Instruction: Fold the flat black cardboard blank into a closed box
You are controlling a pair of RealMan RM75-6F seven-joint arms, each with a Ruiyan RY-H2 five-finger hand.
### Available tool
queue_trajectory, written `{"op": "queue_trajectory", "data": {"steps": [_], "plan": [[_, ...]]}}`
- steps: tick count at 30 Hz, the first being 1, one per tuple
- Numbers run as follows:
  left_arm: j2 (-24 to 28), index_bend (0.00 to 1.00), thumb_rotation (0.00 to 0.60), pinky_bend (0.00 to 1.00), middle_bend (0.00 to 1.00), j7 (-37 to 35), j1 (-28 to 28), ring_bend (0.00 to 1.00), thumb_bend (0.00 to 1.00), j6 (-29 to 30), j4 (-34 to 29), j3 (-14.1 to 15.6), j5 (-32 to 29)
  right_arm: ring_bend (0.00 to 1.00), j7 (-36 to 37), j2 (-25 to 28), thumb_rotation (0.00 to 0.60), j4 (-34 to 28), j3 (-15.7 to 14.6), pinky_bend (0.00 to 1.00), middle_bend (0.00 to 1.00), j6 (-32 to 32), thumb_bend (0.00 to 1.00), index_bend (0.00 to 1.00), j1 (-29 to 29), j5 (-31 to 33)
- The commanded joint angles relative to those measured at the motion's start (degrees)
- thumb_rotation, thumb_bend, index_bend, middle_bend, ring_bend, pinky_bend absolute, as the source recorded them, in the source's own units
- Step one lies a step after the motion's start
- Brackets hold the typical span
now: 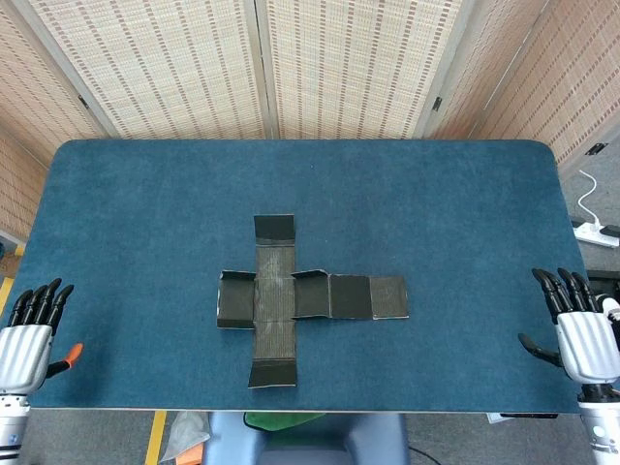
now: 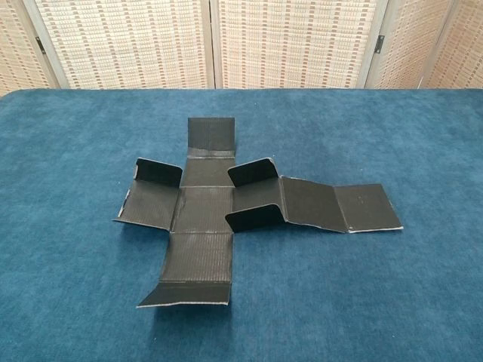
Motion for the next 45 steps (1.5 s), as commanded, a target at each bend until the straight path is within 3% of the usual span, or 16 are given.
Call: {"op": "queue_trajectory", "data": {"steps": [1, 15, 21, 26, 28, 34, 39, 42, 45], "plan": [[-0.7, 0.05, 0.6, 0.08, 0.0, 0.7, -0.3, 0.01, 0.24, 0.2, 0.8, -0.3, -0.1, 0.0, -0.3, -0.2, 0.6, -0.2, 0.2, 0.05, 0.11, -0.4, 0.14, 0.0, 0.2, 0.4], [-0.3, 0.05, 0.6, 0.08, 0.0, -0.5, 0.8, 0.02, 0.24, 2.7, 0.7, 0.3, 1.5, 0.03, 1.4, 0.0, 0.6, -0.5, -0.4, 0.13, 0.11, 2.0, 0.13, 0.0, -1.4, -0.1], [-0.3, 0.05, 0.6, 0.08, 0.0, -1.3, 1.1, 0.02, 0.24, 3.1, 1.1, 0.4, 1.9, 0.16, -0.6, 0.4, 0.6, -2.3, -0.4, 0.4, 0.13, 1.3, 0.13, 0.0, -1.2, 0.2], [-0.7, 0.05, 0.6, 0.08, 0.0, -2.5, 1.2, 0.02, 0.24, 3.0, 2.1, 0.3, 1.6, 0.56, -6.8, -0.4, 0.6, -6.9, 0.4, 0.88, 0.16, -2.9, 0.13, 0.0, 1.1, 2.6], [-0.8, 0.05, 0.6, 0.08, 0.0, -2.9, 1.1, 0.02, 0.24, 2.6, 2.5, 0.3, 1.4, 0.64, -8.8, -0.8, 0.6, -9.0, 0.8, 0.96, 0.15, -5.1, 0.13, 0.0, 2.5, 3.6], [-1.4, 0.05, 0.6, 0.08, 0.0, -4.1, 1.0, 0.02, 0.24, 1.6, 4.1, 0.6, 1.1, 0.71, -14.5, -2.8, 0.6, -16.1, 2.6, 1.0, 0.09, -16.4, 0.13, 0.0, 9.3, 9.6], [-1.6, 0.05, 0.6, 0.08, 0.0, -4.4, 0.9, 0.02, 0.24, 1.3, 4.5, 0.7, 1.0, 0.73, -17.3, -4.2, 0.6, -17.6, 3.5, 1.0, 0.06, -19.0, 0.13, 0.0, 11.4, 12.9], [-1.7, 0.05, 0.6, 0.08, 0.0, -4.5, 0.6, 0.02, 0.24, 1.2, 4.6, 0.7, 1.6, 0.73, -21.9, -9.1, 0.6, -19.3, 6.2, 1.0, 0.03, -27.4, 0.14, 0.0, 18.0, 23.5], [-1.8, 0.05, 0.6, 0.08, 0.0, -4.7, 0.6, 0.02, 0.24, 1.2, 4.7, 0.9, 1.9, 0.73, -29.0, -12.9, 0.6, -18.5, 8.0, 1.0, 0.01, -29.0, 0.14, 0.0, 23.0, 33.2]]}}
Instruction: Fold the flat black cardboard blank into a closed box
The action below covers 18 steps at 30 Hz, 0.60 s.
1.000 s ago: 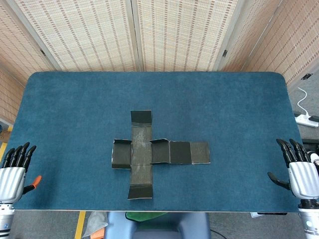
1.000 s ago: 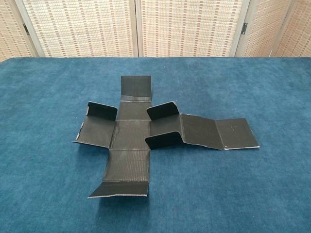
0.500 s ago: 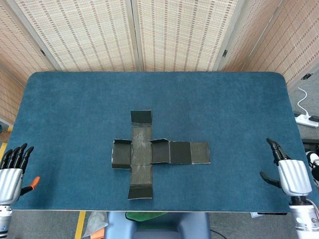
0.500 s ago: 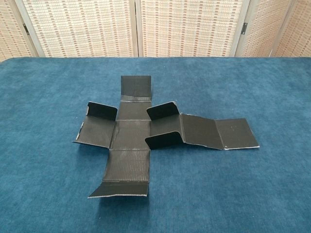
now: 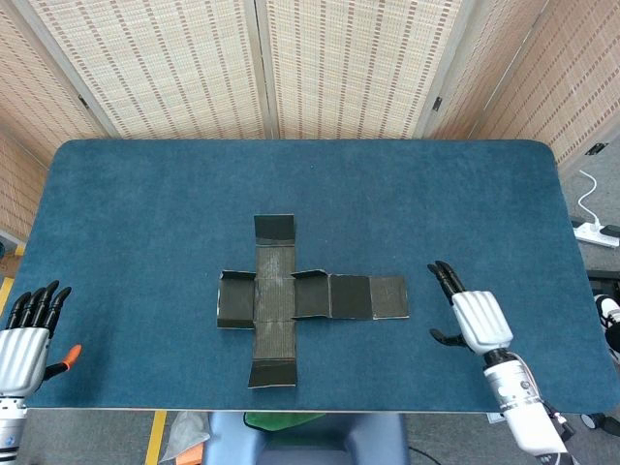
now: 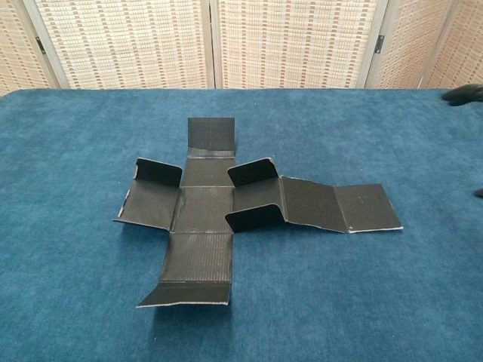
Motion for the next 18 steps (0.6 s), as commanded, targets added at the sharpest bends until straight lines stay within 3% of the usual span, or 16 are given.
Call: {"op": "queue_trajectory", "data": {"steps": [1, 5, 18], "plan": [[0.0, 0.05, 0.6, 0.08, 0.0, -0.2, 0.1, 0.02, 0.24, 0.0, 0.1, 0.2, 0.1, 0.73, -11.8, -8.2, 0.6, -0.4, 4.0, 1.0, 0.01, -7.8, 0.14, 0.0, 10.6, 19.9], [-0.2, 0.05, 0.6, 0.08, 0.0, -0.7, 0.4, 0.02, 0.24, -0.3, 0.6, 0.4, -0.5, 0.73, -16.6, -12.2, 0.6, 2.2, 4.3, 1.0, 0.0, -7.8, 0.14, 0.0, 15.2, 28.3], [-0.5, 0.05, 0.6, 0.08, 0.0, -1.1, 0.3, 0.02, 0.24, -1.1, 1.4, 0.7, -0.6, 0.73, -20.7, -20.5, 0.6, 11.0, 6.1, 1.0, 0.0, -9.2, 0.16, 0.0, 25.7, 44.1]]}}
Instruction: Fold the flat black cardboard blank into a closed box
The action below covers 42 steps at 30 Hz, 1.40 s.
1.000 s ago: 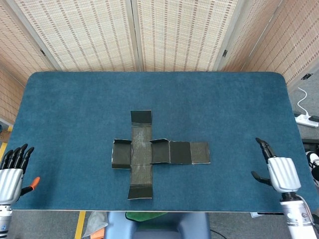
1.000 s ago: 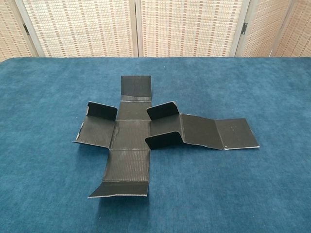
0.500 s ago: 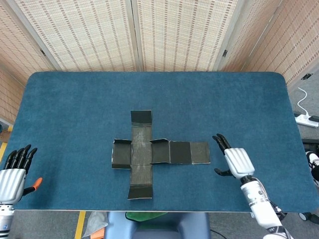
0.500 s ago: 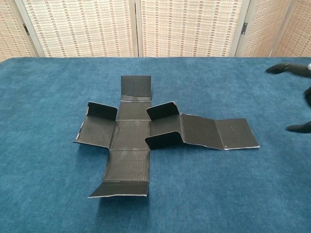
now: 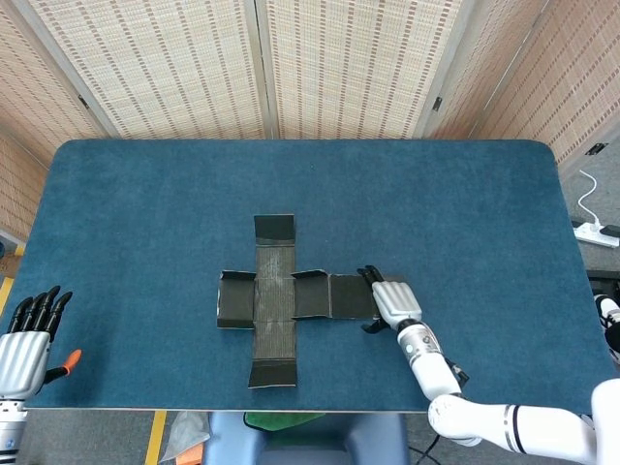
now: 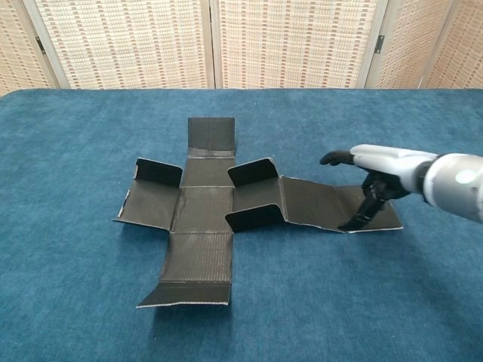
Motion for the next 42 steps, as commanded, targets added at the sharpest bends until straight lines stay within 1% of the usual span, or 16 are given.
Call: {"op": "queue_trajectory", "data": {"steps": [1, 8, 18, 22, 25, 28, 29, 31, 32, 34, 35, 37, 38, 39, 40, 42], "plan": [[0.0, 0.05, 0.6, 0.08, 0.0, -0.1, 0.0, 0.02, 0.24, -0.1, 0.1, 0.1, -0.1, 0.73, -1.3, -2.1, 0.6, 2.3, 0.8, 1.0, 0.0, -0.3, 0.16, 0.0, 2.7, 3.4], [-0.2, 0.05, 0.6, 0.08, 0.0, -1.0, 0.0, 0.02, 0.24, -0.8, 0.8, 0.2, -0.4, 0.73, -2.0, -5.2, 0.6, 6.7, 0.8, 1.0, 0.01, -0.8, 0.16, 0.0, 6.5, 8.9], [-0.4, 0.05, 0.6, 0.08, 0.0, -2.1, -0.2, 0.02, 0.24, -1.3, 1.9, 0.2, -0.5, 0.73, -2.8, -8.3, 0.6, 11.2, 0.2, 1.0, 0.01, -1.4, 0.16, 0.0, 10.2, 12.1], [-0.5, 0.05, 0.6, 0.08, 0.0, -2.4, -0.3, 0.02, 0.24, -1.7, 2.2, 0.2, -0.6, 0.73, -4.1, -9.3, 0.6, 12.4, 0.0, 1.0, 0.05, -0.8, 0.17, 0.0, 11.7, 13.4], [-0.7, 0.05, 0.6, 0.08, 0.0, -2.6, -0.6, 0.02, 0.24, -2.0, 2.3, 0.0, -0.6, 0.74, -5.3, -9.9, 0.6, 12.9, -0.1, 1.0, 0.13, 0.1, 0.18, 0.1, 12.8, 14.6], [-0.9, 0.05, 0.6, 0.08, 0.0, -2.7, -1.5, 0.02, 0.24, -2.6, 2.4, -0.3, -0.1, 0.75, -5.3, -10.2, 0.6, 12.9, 0.0, 1.0, 0.25, 0.7, 0.21, 0.32, 13.3, 14.3], [-1.0, 0.05, 0.6, 0.08, 0.0, -2.8, -2.0, 0.02, 0.24, -2.7, 2.5, -0.5, 0.3, 0.75, -5.3, -10.2, 0.6, 12.7, 0.0, 1.0, 0.28, 0.9, 0.22, 0.38, 13.4, 13.9], [-1.7, 0.07, 0.6, 0.09, 0.0, -3.4, -3.5, 0.02, 0.24, -3.2, 3.1, -1.2, 1.4, 0.76, -4.9, -9.9, 0.6, 11.9, 0.1, 1.0, 0.35, 1.6, 0.24, 0.47, 13.4, 12.5], [-2.3, 0.08, 0.6, 0.1, 0.01, -4.0, -4.4, 0.03, 0.24, -3.4, 3.7, -1.8, 1.9, 0.76, -4.5, -9.6, 0.6, 11.0, 0.0, 1.0, 0.36, 1.9, 0.25, 0.48, 13.3, 11.4], [-3.5, 0.11, 0.6, 0.19, 0.03, -5.1, -6.1, 0.12, 0.24, -4.1, 4.8, -2.8, 2.5, 0.76, -3.7, -9.0, 0.6, 10.0, -0.1, 1.0, 0.39, 2.2, 0.26, 0.5, 13.0, 9.8], [-4.4, 0.13, 0.6, 0.29, 0.06, -6.1, -7.4, 0.2, 0.24, -4.8, 5.8, -3.5, 3.0, 0.76, -3.3, -8.6, 0.6, 9.4, -0.2, 1.0, 0.4, 2.4, 0.26, 0.51, 12.8, 8.6], [-6.1, 0.16, 0.6, 0.5, 0.13, -8.6, -9.6, 0.42, 0.25, -6.6, 7.4, -4.4, 3.3, 0.76, -2.8, -8.1, 0.6, 8.5, -0.6, 1.0, 0.41, 2.8, 0.26, 0.51, 12.5, 6.8], [-7.2, 0.18, 0.6, 0.61, 0.17, -9.7, -11.3, 0.53, 0.27, -8.1, 9.0, -4.8, 3.6, 0.76, -2.6, -7.9, 0.6, 8.2, -0.9, 1.0, 0.41, 3.1, 0.26, 0.51, 12.4, 5.8], [-8.3, 0.19, 0.6, 0.71, 0.18, -10.3, -12.6, 0.6, 0.29, -9.2, 10.4, -5.1, 3.9, 0.76, -2.6, -7.8, 0.6, 7.9, -1.1, 1.0, 0.41, 3.4, 0.26, 0.51, 12.3, 5.0], [-9.4, 0.19, 0.6, 0.79, 0.19, -10.4, -13.8, 0.65, 0.31, -10.5, 11.9, -5.3, 3.9, 0.76, -2.5, -7.7, 0.6, 7.7, -1.3, 1.0, 0.41, 3.7, 0.26, 0.51, 12.3, 4.4], [-11.6, 0.16, 0.6, 0.85, 0.18, -8.7, -16.5, 0.7, 0.33, -14.2, 14.7, -5.7, 3.2, 0.76, -2.7, -7.5, 0.6, 7.5, -1.7, 1.0, 0.41, 3.9, 0.26, 0.51, 12.3, 3.6]]}}
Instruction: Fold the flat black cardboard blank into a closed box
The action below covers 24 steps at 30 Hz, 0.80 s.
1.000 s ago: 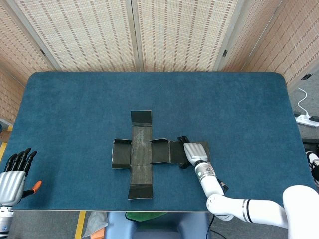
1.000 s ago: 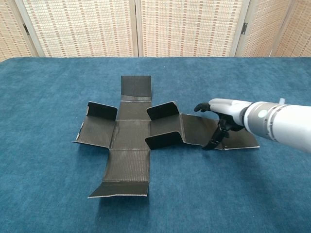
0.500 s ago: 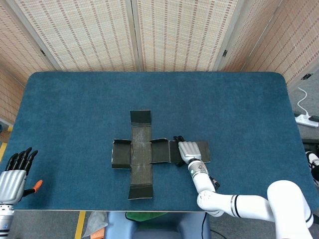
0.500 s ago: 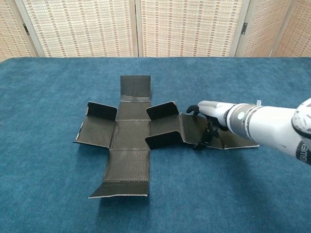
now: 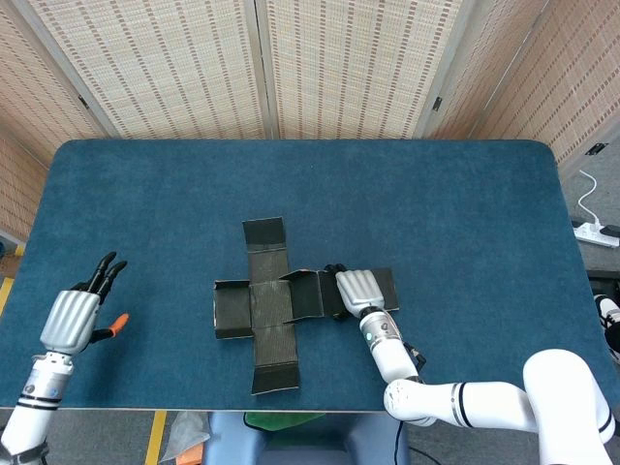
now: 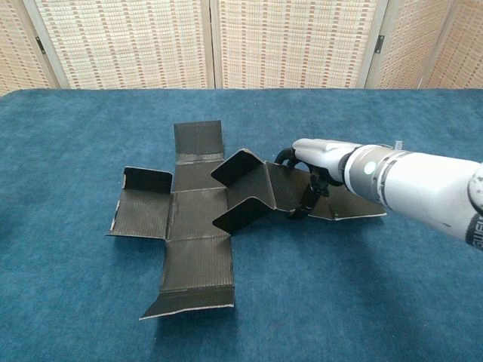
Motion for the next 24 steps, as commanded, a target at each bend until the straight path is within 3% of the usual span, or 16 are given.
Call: {"op": "queue_trajectory", "data": {"steps": [1, 9, 24], "plan": [[-5.0, 0.14, 0.6, 0.86, 0.17, 1.4, -5.7, 0.71, 0.32, -7.0, 5.8, -1.5, -0.7, 0.76, 0.0, 0.5, 0.6, -0.6, -0.8, 1.0, 0.41, 0.7, 0.26, 0.51, -0.2, -1.3], [-12.9, 0.0, 0.6, 0.88, 0.06, 9.7, -11.5, 0.71, 0.23, -14.6, 10.2, -2.8, -5.7, 0.76, -2.8, -1.2, 0.6, 1.5, -3.2, 1.0, 0.4, 5.1, 0.26, 0.51, -0.1, -6.0], [-21.8, 0.0, 0.6, 0.88, 0.0, 11.9, -15.6, 0.66, 0.21, -16.1, 13.9, -2.8, -8.1, 0.76, -3.7, -5.2, 0.6, 4.6, -3.4, 1.0, 0.4, 7.7, 0.26, 0.51, -1.6, -11.8]]}}
